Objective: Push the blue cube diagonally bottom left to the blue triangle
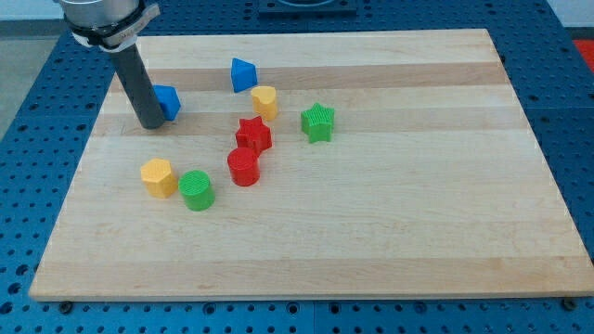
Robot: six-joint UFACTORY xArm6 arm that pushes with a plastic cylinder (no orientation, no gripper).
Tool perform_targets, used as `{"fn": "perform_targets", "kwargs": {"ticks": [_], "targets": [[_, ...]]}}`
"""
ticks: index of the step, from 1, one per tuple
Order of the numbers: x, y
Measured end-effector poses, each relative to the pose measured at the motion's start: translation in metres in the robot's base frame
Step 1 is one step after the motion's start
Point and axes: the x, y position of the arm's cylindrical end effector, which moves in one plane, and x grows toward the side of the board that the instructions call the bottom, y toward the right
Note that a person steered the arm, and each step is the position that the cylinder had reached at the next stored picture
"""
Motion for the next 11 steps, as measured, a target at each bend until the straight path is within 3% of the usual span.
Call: {"fn": "perform_targets", "kwargs": {"ticks": [2, 4, 5, 9, 11], "targets": [[-0.009, -0.042], [-0.068, -0.052], [-0.068, -0.052], [0.004, 0.011], [0.019, 0.029]]}}
